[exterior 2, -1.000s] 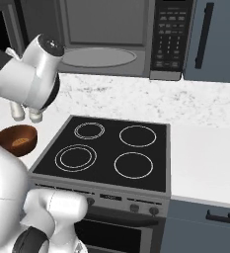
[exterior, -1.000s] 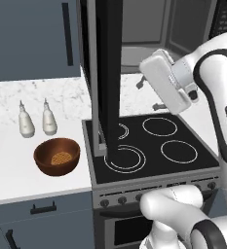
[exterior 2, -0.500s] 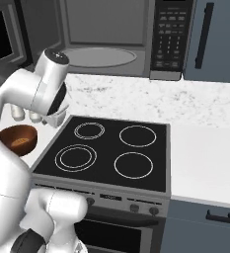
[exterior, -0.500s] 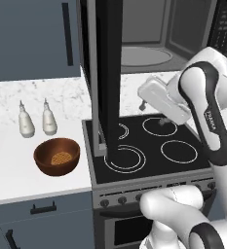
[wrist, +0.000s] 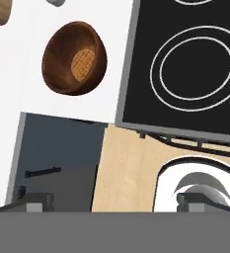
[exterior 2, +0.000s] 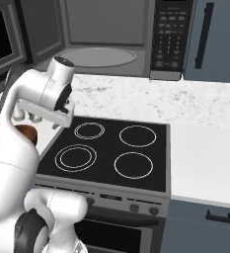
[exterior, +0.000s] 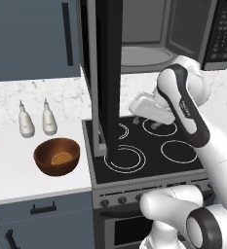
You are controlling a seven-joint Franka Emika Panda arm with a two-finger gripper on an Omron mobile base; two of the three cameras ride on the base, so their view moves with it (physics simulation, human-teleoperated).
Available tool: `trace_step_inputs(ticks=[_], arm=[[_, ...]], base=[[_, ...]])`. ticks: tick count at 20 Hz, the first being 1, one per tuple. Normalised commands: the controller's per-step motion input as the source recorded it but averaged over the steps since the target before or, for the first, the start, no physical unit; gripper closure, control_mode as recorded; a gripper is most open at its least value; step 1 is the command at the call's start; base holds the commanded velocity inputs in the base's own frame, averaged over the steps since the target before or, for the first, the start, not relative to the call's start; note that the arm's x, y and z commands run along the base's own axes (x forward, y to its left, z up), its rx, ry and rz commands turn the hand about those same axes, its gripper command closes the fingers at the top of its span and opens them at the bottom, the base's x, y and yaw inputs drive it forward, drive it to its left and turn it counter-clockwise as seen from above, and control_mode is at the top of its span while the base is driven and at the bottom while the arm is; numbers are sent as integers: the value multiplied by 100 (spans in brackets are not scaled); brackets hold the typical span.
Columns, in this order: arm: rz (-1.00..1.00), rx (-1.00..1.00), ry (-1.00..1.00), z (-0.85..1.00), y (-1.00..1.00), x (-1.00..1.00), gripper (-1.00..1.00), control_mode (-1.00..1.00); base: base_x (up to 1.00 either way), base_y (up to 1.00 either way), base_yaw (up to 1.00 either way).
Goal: Open the microwave, place the bowl with waffle inside the microwave, then close the microwave door and turn it on.
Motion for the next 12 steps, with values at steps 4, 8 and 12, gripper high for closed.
trace_step_inputs(ticks=[4,8,12], arm=[[47,0,-7,-47,2,31,-100,-100],[12,0,-8,-29,31,27,-100,-100],[-13,0,-13,-21,45,16,-100,-100]], base=[[0,0,0],[0,0,0],[0,0,0]])
